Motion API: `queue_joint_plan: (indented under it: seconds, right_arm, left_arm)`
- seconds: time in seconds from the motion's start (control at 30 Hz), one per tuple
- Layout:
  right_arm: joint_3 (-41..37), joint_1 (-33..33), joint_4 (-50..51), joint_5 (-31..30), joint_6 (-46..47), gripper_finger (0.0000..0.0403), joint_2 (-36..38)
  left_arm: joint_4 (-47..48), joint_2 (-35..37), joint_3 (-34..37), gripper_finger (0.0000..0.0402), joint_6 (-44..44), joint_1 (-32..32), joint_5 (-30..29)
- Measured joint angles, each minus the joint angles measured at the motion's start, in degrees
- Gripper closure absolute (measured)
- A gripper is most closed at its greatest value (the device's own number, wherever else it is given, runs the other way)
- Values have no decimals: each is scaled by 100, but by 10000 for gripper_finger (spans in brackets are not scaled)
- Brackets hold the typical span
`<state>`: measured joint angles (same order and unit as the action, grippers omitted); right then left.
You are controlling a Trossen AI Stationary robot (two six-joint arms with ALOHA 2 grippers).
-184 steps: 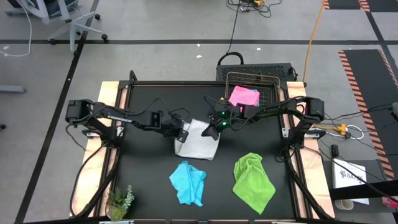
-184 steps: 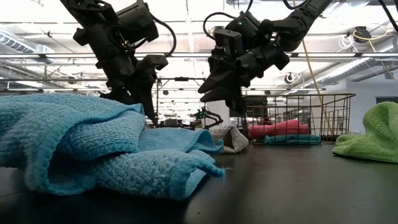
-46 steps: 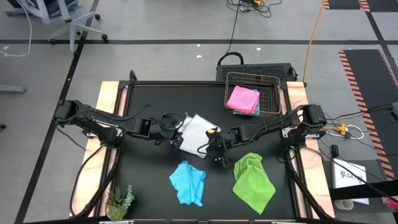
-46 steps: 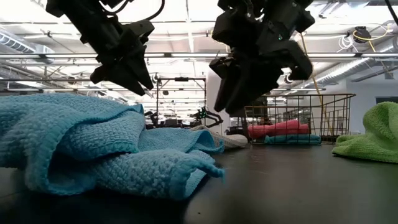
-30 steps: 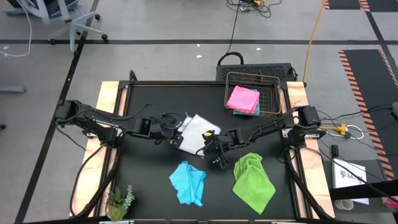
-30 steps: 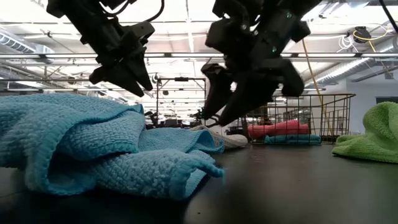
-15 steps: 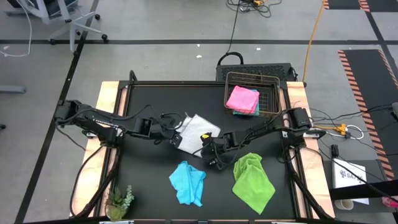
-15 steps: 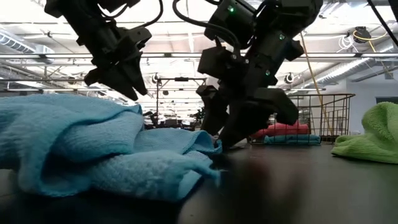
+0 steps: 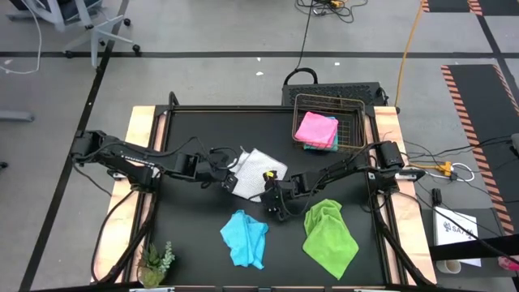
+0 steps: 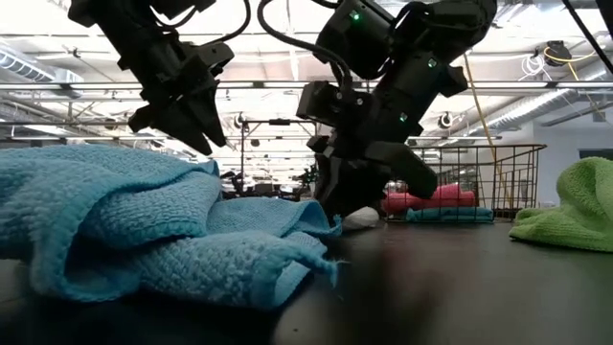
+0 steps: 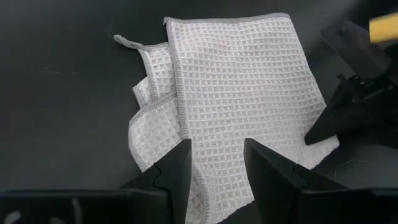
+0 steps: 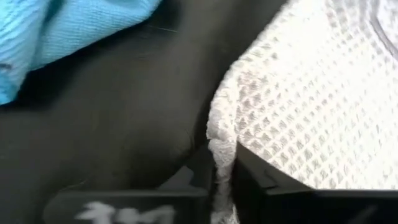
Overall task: Fold microfiber towels
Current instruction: Put the folded gray towel into the gold wire basket
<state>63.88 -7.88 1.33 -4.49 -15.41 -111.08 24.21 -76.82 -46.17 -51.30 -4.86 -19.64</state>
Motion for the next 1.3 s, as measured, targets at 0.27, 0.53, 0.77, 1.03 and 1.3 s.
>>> queue_joint_plan:
  seconds: [0.27,0.53,0.77,1.03,1.3]
  right_arm:
    - [-16,88,67,1052,1159,397,1019]
    - [-9,585,17,1657,1822,399,2516]
    - [-7,1363,97,1653,1743,400,3215]
    - [-7,2171,157,1602,806,401,3061]
    - [-2,2706,-156,1199,218,401,2987]
  left_arm:
    - [-26,0,0,252,0,0,0]
    - [-44,0,0,252,1,0,0]
    - [-3,0,0,252,8,2,2]
    - [382,0,2,252,12,73,12]
    - [408,0,2,252,-32,76,46]
